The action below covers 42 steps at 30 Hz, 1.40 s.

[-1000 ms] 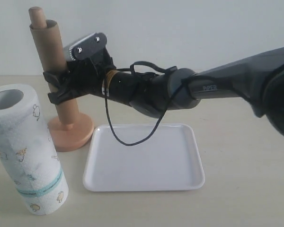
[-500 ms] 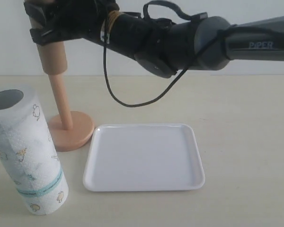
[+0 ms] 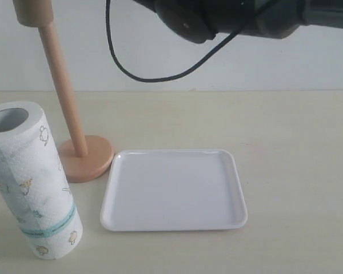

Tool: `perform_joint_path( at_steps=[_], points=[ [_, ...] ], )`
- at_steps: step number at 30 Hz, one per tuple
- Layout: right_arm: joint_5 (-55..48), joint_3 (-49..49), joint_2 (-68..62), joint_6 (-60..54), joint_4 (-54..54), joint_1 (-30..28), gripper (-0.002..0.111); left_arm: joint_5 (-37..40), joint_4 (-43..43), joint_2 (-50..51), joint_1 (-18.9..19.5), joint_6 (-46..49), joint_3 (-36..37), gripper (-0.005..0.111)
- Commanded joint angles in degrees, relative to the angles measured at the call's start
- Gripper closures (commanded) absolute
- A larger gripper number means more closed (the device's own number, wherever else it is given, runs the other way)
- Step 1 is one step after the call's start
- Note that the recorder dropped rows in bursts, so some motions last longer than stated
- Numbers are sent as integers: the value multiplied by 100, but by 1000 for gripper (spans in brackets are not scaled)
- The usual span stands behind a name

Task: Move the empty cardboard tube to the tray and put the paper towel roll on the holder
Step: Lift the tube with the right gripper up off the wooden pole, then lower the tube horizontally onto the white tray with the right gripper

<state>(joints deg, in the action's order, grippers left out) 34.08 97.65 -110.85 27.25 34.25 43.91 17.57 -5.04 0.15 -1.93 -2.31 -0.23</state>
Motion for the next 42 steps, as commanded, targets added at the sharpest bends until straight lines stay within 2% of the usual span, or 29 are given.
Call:
perform_joint_path(
  at_steps=[1, 5, 8, 15, 20, 27, 31, 37, 42],
  points=[
    [-287, 79, 494, -42, 92, 2, 107, 0, -1, -15, 15, 29, 23, 103],
    [-528, 79, 878, 154, 168, 2, 107, 0, -1, -15, 15, 29, 23, 103],
    [-1230, 79, 1178, 392, 484, 2, 107, 0, -1, -15, 15, 29, 23, 103],
    [-4307, 79, 1664, 480, 813, 2, 107, 0, -1, -15, 15, 29, 23, 103],
    [-6037, 79, 1757, -354, 698, 54, 107, 0, -1, -15, 15, 29, 23, 103],
    [-7874, 79, 1757, -2402, -185, 133, 107, 0, -1, -15, 15, 29, 23, 103],
    [-8437, 79, 1733, -3429, -983, 123, 107, 0, -1, -15, 15, 29, 23, 103],
    [-8684, 79, 1384, -4795, -2191, 123, 107, 0, -1, -15, 15, 29, 23, 103],
    [-8954, 79, 710, -5040, -2335, 123, 107, 0, -1, -15, 15, 29, 23, 103]
  ],
)
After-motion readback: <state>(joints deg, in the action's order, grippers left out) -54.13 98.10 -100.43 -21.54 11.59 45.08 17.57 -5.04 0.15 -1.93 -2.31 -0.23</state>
